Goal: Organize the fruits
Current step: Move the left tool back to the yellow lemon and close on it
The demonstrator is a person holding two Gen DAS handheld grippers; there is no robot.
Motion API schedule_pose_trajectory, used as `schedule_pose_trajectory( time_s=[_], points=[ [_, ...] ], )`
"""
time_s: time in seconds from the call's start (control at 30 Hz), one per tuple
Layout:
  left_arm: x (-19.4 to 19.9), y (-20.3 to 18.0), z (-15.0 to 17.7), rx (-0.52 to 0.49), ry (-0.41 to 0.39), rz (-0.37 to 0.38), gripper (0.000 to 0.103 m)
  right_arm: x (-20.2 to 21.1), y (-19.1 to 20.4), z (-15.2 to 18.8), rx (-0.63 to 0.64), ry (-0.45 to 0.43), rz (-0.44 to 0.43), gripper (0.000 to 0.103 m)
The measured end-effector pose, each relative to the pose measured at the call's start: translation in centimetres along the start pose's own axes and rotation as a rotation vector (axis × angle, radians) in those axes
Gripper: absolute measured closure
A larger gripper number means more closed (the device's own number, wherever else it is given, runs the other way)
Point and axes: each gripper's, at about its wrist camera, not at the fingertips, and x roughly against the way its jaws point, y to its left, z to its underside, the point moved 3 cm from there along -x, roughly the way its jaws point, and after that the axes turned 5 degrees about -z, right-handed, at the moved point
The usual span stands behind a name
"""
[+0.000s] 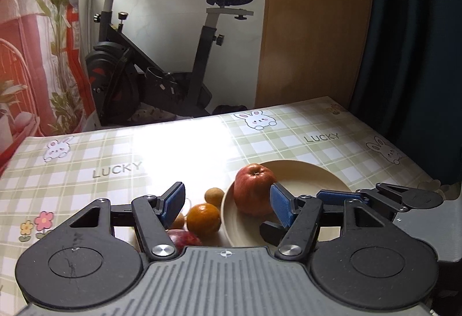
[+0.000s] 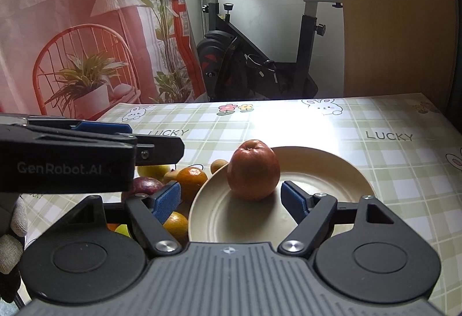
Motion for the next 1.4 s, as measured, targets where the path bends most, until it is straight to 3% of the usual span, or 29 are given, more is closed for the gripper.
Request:
schedule_pose_trajectory(
  time_s=[0.3,0.43,0.57,1.0,1.4],
  points=[
    [4.8,2.6,1.6,0.071,-0.052,-0.054,0.034,1.9,3.3,1.0,0.042,-0.032,-0.064,0.024],
    [6.0,3.6,2.6,0.134,-0.055,-0.075,0.034,2.0,4.8,1.8,0.073,-0.02,-0.087,0.024],
    [6.8,4.1,3.9,0.136,-0.062,-0.109,0.034,2.0,5.8,2.7,0.093,-0.008,-0.104,0.024],
    [7.5,8.2,7.6,0.242,0.008,-0.172,0.033,0.7,7.1,4.4,0.111,0.057,-0.12,0.024],
    [6.3,8.4,9.5,0.297,0.091,-0.069,0.033,0.1,9.5,6.0,0.186,0.113,-0.22,0.024]
  ],
)
